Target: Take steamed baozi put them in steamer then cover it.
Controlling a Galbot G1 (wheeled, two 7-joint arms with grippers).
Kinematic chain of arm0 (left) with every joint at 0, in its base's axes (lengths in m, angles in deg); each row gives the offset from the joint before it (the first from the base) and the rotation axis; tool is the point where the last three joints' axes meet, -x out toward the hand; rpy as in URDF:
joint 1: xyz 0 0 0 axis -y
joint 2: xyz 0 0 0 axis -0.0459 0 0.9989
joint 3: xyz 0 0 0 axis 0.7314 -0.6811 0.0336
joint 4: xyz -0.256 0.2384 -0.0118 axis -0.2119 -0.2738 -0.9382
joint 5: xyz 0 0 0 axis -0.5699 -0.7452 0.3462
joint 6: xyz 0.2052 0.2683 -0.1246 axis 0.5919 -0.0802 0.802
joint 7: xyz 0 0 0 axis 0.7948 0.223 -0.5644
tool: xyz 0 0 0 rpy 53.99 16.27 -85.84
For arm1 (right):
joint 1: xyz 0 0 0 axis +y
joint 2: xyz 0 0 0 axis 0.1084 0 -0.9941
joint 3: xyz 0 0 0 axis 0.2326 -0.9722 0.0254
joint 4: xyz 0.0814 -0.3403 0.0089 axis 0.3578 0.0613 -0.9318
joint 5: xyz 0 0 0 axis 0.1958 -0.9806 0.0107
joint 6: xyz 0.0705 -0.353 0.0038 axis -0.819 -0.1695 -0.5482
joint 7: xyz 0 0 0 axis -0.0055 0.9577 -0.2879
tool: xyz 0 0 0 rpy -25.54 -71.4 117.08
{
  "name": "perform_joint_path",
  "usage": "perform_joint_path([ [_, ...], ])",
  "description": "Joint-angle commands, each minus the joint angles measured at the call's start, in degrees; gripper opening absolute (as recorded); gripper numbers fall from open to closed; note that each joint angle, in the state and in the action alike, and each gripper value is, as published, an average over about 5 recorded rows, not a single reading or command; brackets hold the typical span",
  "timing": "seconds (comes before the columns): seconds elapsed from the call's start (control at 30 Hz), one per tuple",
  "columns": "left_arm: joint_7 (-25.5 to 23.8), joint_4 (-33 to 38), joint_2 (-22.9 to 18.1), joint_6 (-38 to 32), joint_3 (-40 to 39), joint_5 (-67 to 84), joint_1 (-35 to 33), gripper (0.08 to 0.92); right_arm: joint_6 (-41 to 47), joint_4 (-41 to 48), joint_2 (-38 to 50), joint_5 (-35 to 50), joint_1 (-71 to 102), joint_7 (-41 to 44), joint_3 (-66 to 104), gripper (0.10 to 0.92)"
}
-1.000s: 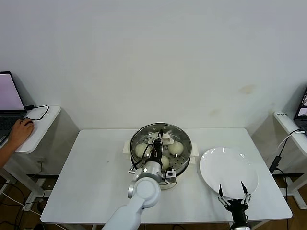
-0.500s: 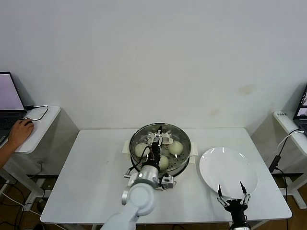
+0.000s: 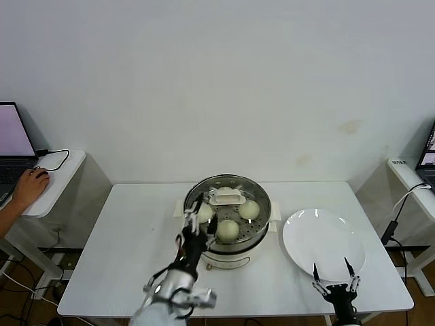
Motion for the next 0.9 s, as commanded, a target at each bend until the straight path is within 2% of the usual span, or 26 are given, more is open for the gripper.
perform_joint_path([
  [0.03,18.2,9.2,-1.8,-22.4,20.1,54.2,-29.9,0.823,1.6,-2.3,4.9,5.3,2.2,1.7,-0.5,0.822],
  [0.17,17.5,8.1,-2.4,-26.0,22.0,61.3,-33.4,0.823,2.4,-3.9,7.1,8.6,3.9,3.0,-1.3,0.823],
  [0.3,17.8,4.6,-3.2,-28.1,20.8,62.0,-35.2,0.823,3.8,-5.7,9.3,12.0,5.9,4.1,-2.3,0.823],
  [0.5,17.2,1.0,-4.1,-29.0,21.4,64.8,-34.9,0.823,5.3,-8.1,10.7,13.0,8.1,5.0,-3.8,0.823],
  [0.7,13.7,0.2,-2.4,-27.5,24.2,72.9,-35.0,0.823,5.2,-8.8,10.4,12.2,8.7,5.4,-5.0,0.822],
  [0.9,11.6,0.1,-2.8,-26.3,23.8,72.0,-35.2,0.823,6.7,-9.8,10.8,15.6,9.6,6.3,-6.5,0.823],
])
